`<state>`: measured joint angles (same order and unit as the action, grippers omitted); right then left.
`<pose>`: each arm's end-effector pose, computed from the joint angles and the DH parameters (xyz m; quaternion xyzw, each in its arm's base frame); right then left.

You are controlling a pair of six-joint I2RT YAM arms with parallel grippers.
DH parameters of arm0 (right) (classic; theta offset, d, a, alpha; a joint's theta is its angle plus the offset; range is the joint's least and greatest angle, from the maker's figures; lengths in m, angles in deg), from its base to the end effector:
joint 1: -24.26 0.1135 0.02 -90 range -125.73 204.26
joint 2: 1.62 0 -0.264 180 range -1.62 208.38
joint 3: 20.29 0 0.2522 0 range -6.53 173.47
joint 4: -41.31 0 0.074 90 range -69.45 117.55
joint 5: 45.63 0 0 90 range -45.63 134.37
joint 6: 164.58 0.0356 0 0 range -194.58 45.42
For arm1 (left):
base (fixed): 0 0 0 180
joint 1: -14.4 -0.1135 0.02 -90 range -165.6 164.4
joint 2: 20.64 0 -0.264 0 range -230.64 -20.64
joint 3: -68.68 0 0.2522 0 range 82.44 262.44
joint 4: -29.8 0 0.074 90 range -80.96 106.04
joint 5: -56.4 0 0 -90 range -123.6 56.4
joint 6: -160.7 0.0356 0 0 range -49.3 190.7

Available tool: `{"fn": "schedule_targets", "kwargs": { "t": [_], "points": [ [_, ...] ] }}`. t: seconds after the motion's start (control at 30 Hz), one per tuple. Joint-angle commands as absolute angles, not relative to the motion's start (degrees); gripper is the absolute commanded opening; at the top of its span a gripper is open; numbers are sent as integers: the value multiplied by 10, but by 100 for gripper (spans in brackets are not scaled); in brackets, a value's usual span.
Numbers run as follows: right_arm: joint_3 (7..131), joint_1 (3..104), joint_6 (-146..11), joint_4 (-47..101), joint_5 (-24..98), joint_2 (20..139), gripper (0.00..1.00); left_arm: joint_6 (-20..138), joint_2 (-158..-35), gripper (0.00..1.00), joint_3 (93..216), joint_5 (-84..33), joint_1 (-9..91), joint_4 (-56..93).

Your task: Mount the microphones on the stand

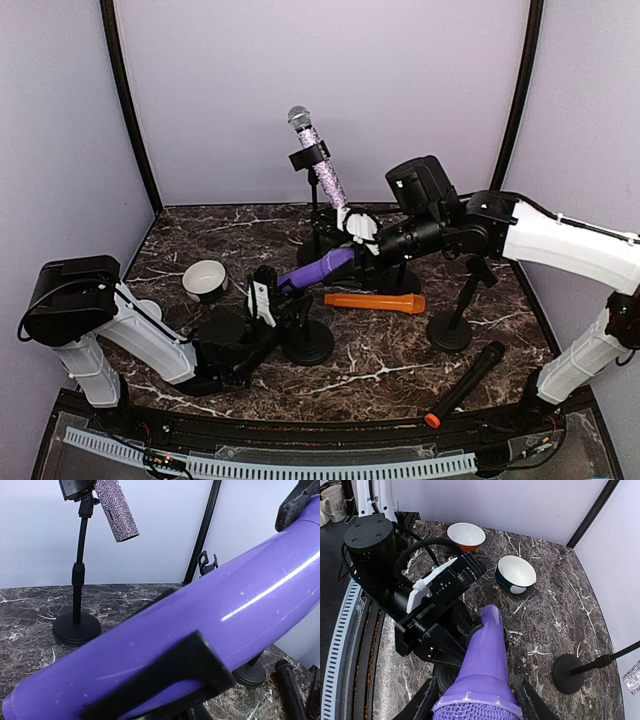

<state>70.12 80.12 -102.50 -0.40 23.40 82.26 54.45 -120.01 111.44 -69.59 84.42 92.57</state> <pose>0.1747 0.2803 0.3429 -0.6452 0.5939 0.2661 0.4003 0.1235 -0.2785 0.1744 0.0823 0.6707 -0.3332 0.6575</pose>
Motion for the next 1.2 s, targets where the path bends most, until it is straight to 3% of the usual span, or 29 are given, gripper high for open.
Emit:
{"fn": "schedule_targets", "kwargs": {
  "t": [0.0, 0.23, 0.53, 0.73, 1.0, 1.17],
  "points": [
    [615, 815, -990, -181, 235, 840, 0, 480, -1203, 11, 1110, -710, 846, 964],
    [555, 816, -992, -180, 234, 817, 0, 462, -1203, 0, 1110, -718, 846, 961],
    [524, 818, -987, -169, 251, 811, 0, 455, -1207, 0, 1116, -718, 846, 958],
    [588, 833, -1027, -198, 261, 853, 0, 465, -1214, 0, 1119, -698, 846, 968],
    [723, 837, -1134, -349, 291, 947, 0, 476, -1207, 0, 1126, -678, 846, 956],
    [730, 843, -1132, -363, 288, 968, 0, 472, -1202, 0, 1117, -681, 846, 959]
  ]
}}
